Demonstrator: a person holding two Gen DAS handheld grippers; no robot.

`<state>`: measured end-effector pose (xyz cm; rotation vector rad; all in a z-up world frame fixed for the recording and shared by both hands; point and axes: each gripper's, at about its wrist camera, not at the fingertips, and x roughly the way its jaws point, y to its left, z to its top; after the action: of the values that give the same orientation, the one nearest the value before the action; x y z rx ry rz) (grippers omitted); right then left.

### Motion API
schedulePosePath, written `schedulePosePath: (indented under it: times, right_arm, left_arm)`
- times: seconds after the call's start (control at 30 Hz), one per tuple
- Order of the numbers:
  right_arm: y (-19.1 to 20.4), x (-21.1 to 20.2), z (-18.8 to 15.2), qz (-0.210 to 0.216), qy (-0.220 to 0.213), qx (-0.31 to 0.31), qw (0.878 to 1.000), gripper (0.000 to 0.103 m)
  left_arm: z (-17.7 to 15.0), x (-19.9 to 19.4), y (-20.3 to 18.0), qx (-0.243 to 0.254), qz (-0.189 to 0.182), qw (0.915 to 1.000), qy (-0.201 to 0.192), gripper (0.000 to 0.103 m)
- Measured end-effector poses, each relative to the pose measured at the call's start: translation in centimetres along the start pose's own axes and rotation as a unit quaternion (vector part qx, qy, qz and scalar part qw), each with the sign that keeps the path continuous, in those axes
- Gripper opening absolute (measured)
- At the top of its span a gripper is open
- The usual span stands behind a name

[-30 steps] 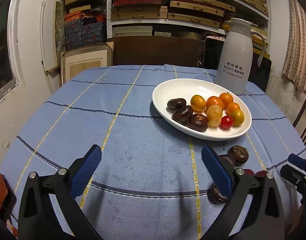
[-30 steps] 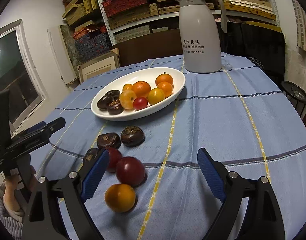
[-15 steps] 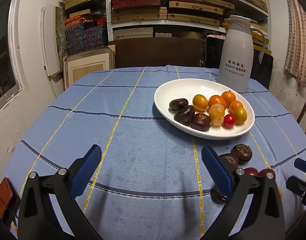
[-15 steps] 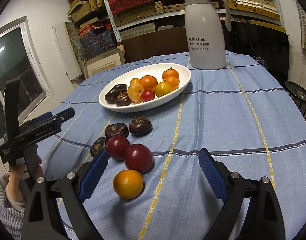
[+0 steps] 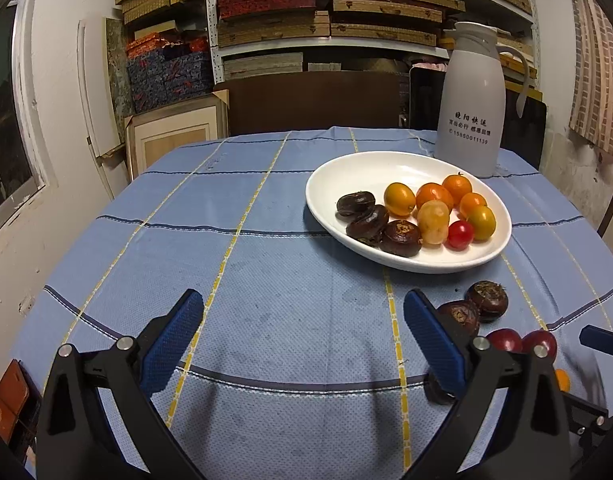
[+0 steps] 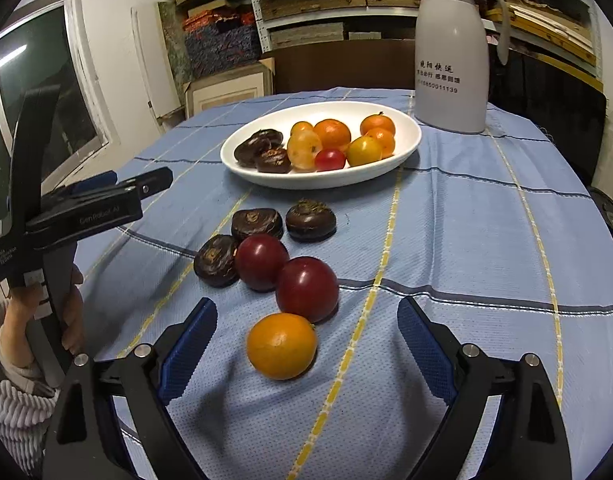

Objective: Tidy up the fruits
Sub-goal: 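Move the right gripper to the remaining fruits and close it on an orange, then close the left gripper on a dark brown fruit while the right gripper holds the orange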

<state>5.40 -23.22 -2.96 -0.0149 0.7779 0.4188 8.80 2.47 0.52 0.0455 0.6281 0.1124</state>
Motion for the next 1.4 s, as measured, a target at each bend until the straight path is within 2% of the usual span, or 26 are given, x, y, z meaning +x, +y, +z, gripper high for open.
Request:
schedulePosePath:
  times: [0.3, 0.5, 0.57, 0.7, 0.83, 0.97, 1.17, 1.3, 1.4]
  right_arm:
    - [0.3, 0.9, -0.1, 0.003, 0.026, -0.007, 1.0, 0.083]
    - [0.5, 2.1, -0.2, 0.007, 0.055, -0.011, 0.998, 0.059]
    - [0.5, 2.3, -0.2, 0.01, 0.058, -0.012, 0.998, 0.055]
    - [0.9, 2.1, -0.2, 0.014, 0.053, -0.02, 0.998, 0.039]
    - [0.1, 1.6, 0.0, 0.022, 0.041, 0.0, 0.999, 0.038]
    - [-2.0, 0.4, 0.2, 0.026, 0.011, 0.049, 0.998, 0.038]
    - [-4.7, -0.9, 0.4, 0.012, -0.024, 0.111, 0.993, 0.038]
    - [-5.0, -0.9, 0.4, 0.016, -0.024, 0.117, 0.993, 0.038]
    - [-5.0, -0.9, 0.3, 0.018, -0.024, 0.115, 0.993, 0.038]
  left_arm:
    - [0.0, 0.0, -0.2, 0.003, 0.002, 1.0, 0.0, 0.098]
    - [-0.1, 0.1, -0.2, 0.006, 0.003, 1.0, 0.002, 0.098]
    - [-0.2, 0.2, -0.3, 0.008, 0.003, 1.0, 0.002, 0.098]
    - [-0.2, 0.2, -0.4, 0.01, 0.003, 0.9999, 0.005, 0.098]
    - [-0.1, 0.3, -0.5, 0.014, -0.003, 0.9999, 0.009, 0.098]
    - [-0.3, 0.3, -1.0, 0.025, -0.026, 0.9993, 0.014, 0.098]
    - [-1.2, 0.6, -4.0, 0.086, -0.074, 0.9931, 0.031, 0.098]
    - [-2.2, 1.6, -6.1, 0.135, -0.066, 0.9872, 0.055, 0.099]
    - [-2.2, 1.8, -5.8, 0.123, -0.081, 0.9871, 0.063, 0.099]
